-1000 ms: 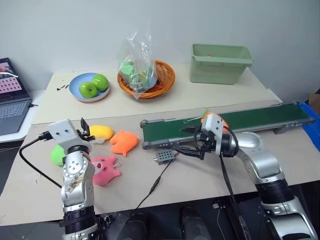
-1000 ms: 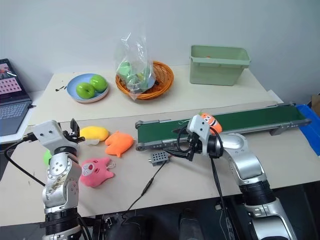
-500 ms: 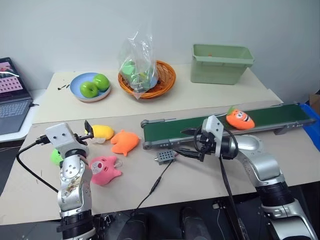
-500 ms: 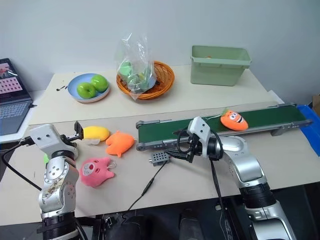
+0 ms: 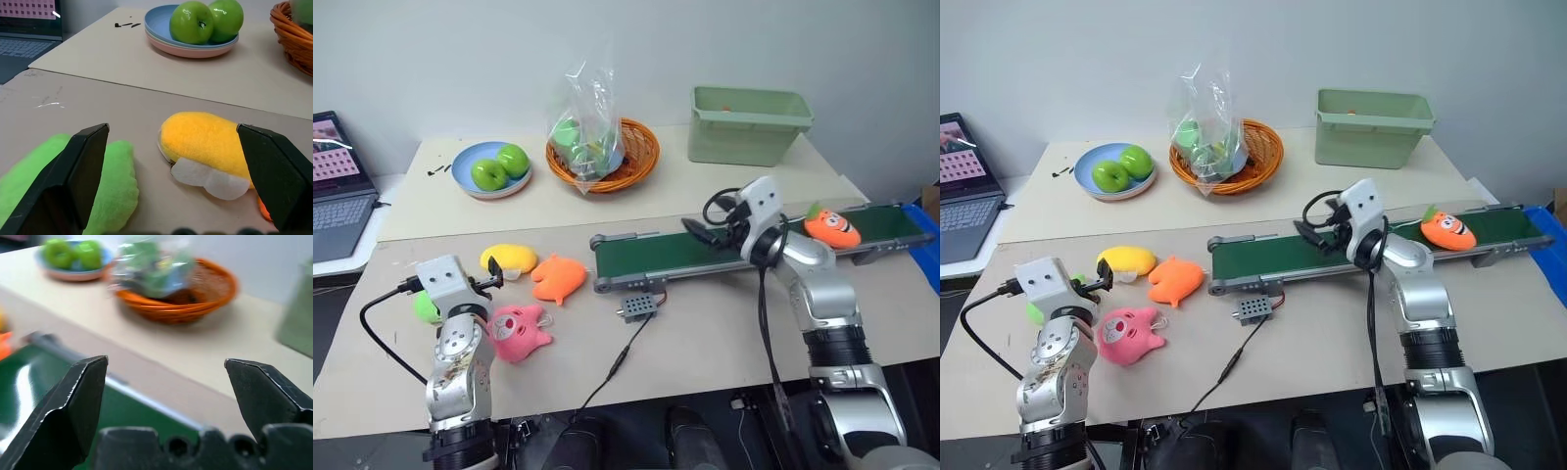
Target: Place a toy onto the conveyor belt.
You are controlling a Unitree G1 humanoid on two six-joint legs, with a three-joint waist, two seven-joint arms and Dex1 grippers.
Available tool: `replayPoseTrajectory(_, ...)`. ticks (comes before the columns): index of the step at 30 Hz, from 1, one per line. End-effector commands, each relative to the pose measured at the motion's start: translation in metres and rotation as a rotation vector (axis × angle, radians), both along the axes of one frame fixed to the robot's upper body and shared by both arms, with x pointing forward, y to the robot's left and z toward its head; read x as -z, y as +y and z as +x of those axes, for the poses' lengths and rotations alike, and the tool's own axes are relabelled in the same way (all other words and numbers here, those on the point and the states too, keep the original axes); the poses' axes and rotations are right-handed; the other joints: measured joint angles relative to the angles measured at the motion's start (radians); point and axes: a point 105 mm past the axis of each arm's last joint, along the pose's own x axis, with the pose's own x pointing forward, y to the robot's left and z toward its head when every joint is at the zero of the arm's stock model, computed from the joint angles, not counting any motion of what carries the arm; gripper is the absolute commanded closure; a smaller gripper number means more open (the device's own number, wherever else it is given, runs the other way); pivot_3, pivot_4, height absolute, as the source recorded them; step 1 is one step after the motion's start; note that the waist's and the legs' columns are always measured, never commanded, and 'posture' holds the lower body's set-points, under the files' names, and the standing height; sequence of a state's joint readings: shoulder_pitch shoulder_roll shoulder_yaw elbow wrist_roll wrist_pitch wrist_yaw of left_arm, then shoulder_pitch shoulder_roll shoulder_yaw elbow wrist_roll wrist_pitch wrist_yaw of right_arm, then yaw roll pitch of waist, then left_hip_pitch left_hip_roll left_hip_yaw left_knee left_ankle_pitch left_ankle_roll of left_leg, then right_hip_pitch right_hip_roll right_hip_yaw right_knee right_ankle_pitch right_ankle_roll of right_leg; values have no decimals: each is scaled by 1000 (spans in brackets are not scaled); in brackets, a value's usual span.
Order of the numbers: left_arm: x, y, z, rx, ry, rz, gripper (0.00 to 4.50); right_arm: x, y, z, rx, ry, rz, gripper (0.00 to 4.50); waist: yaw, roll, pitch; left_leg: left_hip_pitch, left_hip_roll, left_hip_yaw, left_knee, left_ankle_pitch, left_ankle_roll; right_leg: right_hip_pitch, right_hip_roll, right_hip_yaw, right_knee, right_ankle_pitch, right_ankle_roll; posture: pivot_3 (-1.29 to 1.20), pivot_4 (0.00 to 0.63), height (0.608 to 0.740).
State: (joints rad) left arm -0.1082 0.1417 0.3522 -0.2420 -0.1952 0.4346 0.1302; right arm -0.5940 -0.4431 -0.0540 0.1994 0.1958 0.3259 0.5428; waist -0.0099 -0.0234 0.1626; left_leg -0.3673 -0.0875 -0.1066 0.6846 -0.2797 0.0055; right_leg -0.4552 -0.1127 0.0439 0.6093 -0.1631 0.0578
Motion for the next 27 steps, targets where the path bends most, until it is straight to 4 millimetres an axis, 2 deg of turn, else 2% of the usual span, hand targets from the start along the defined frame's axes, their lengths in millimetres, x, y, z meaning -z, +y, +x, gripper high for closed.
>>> replayPoseTrajectory(1,-12,-1,0,15,-29,59,35,-8,-17,3,96,-48,5,0,-2,0,0,0,0,0,0,0,0,0,0,0,0,0,0,0,150,740)
replayPoseTrajectory(27,-12,-14,8,91,-31,48,35,-5,-17,5,127,-46,-3,0,-7,0,0,0,0,1,0,0,0,0,0,1,0,0,0,0,150,740)
